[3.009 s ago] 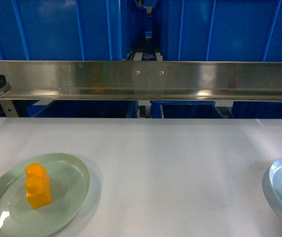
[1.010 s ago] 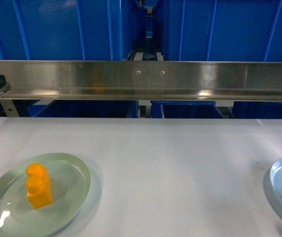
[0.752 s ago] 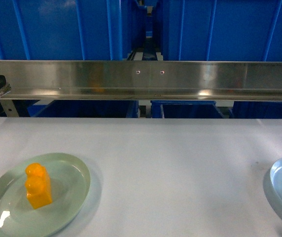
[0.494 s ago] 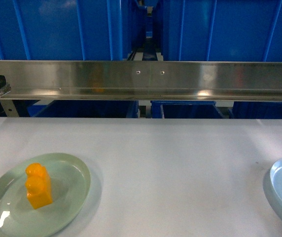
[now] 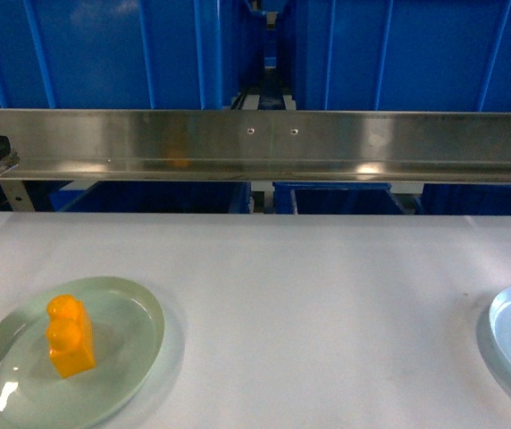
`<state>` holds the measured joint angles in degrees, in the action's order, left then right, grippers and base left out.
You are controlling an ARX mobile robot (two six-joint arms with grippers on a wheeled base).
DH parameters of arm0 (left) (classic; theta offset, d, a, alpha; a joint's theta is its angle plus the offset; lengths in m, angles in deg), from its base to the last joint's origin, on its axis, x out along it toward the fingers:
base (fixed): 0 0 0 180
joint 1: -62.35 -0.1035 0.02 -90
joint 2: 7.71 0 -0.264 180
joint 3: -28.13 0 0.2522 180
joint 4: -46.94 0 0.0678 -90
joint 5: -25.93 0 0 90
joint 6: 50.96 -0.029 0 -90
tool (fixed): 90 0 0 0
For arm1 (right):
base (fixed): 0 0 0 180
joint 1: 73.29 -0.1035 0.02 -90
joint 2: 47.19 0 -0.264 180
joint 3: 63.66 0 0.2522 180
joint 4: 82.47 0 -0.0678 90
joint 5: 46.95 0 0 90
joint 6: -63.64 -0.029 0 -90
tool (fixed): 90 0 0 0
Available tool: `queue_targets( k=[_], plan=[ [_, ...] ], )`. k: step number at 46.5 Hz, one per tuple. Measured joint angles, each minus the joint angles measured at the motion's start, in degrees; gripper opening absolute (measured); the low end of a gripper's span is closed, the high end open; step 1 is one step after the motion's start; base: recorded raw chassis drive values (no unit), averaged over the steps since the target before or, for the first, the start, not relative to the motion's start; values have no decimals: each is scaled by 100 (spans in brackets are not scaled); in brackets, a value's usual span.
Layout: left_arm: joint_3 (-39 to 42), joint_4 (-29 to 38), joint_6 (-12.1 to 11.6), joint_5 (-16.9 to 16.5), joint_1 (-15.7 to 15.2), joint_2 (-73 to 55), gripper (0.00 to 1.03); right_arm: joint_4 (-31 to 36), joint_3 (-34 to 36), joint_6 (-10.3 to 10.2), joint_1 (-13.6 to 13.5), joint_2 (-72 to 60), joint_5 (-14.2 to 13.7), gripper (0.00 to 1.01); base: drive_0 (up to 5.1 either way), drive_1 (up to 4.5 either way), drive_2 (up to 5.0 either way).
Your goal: Sort and place red and yellow blocks in left bins
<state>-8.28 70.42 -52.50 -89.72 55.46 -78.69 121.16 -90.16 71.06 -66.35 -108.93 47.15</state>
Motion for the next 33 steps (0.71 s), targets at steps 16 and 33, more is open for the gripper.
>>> queue_targets(
  k=[16, 33],
  plan=[
    [0, 0, 0, 0, 0, 0, 98, -1545, 44, 190, -20, 2684, 0, 28, 0, 0, 0],
    [0, -28, -4, 70, 92, -9, 98, -1561, 87, 273, -20, 2660, -24, 28, 0, 0, 0]
  ],
)
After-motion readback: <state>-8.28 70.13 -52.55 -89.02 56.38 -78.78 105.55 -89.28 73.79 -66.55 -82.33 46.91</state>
